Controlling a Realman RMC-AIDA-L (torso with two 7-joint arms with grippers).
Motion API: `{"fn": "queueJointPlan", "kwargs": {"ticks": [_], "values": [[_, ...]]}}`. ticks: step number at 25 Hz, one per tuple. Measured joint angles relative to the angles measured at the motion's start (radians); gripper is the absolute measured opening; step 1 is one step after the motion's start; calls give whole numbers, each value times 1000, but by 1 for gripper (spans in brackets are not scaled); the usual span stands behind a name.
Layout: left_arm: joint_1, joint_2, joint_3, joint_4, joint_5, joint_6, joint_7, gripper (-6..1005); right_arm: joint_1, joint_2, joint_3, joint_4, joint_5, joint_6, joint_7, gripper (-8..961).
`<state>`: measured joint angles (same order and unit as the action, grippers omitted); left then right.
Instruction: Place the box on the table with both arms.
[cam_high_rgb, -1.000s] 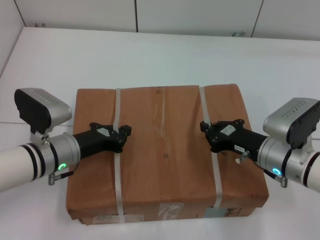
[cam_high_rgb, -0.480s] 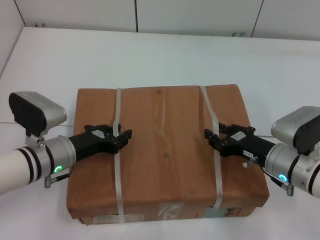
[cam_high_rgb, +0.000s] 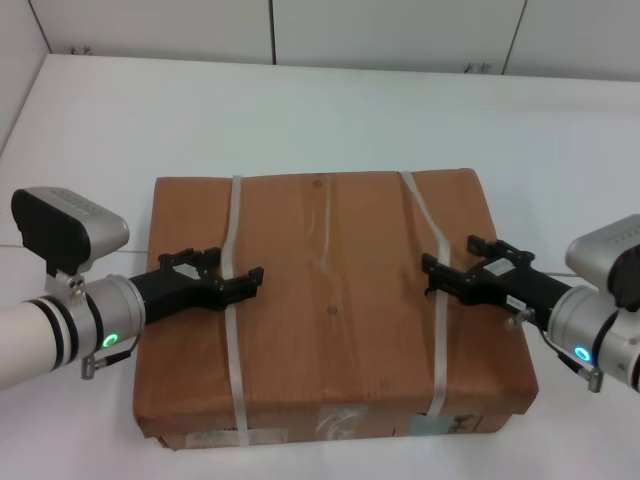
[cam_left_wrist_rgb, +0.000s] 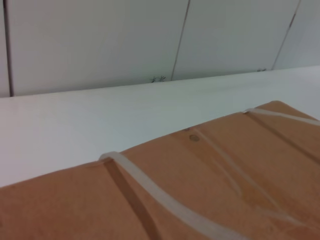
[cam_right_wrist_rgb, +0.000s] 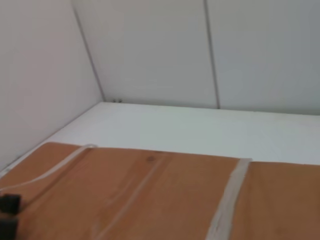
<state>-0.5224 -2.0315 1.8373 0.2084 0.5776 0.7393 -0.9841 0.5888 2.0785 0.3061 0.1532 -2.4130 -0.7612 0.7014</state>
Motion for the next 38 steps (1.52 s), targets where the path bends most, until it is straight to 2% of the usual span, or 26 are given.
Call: {"fn": "queueJointPlan", "kwargs": {"ticks": [3, 6, 8, 13, 15, 17, 20, 21, 22, 24, 27, 31, 38], "values": [[10, 2, -10, 11, -2, -1, 2, 683, -15, 0, 27, -14, 0, -25, -5, 768], [32, 10, -28, 39, -2, 13, 2, 784, -36, 0, 54, -39, 0, -75, -6, 815], [51, 17, -33, 68, -2, 24, 2, 784, -50, 0, 76, -52, 0, -110, -7, 847], [99, 31, -85, 120, 5, 74, 5, 784, -66, 0, 113, -87, 0, -184, -8, 846], [109, 38, -104, 121, 5, 118, 9, 784, -70, 0, 117, -106, 0, -241, -15, 845], [124, 50, -125, 123, 5, 219, 17, 784, -77, 0, 114, -127, -2, -332, -38, 845], [147, 75, -142, 124, 5, 426, 28, 784, -83, -4, 96, -156, -16, -458, -73, 844], [156, 98, -143, 122, 11, 554, 32, 784, -80, -5, 83, -168, -24, -491, -72, 844], [156, 98, -143, 122, 11, 554, 32, 784, -72, -7, 61, -182, -37, -524, -61, 843], [154, 131, -138, 118, 35, 677, 30, 784, -50, -10, 11, -205, -69, -588, -19, 843], [147, 156, -141, 120, 96, 755, 33, 784, 2, -14, -80, -273, -116, -725, 74, 842], [132, 161, -144, 119, 166, 787, 41, 784, 47, -12, -150, -372, -119, -831, 127, 841], [124, 148, -142, 120, 195, 788, 57, 784, 55, -9, -156, -380, -117, -833, 125, 841]]}}
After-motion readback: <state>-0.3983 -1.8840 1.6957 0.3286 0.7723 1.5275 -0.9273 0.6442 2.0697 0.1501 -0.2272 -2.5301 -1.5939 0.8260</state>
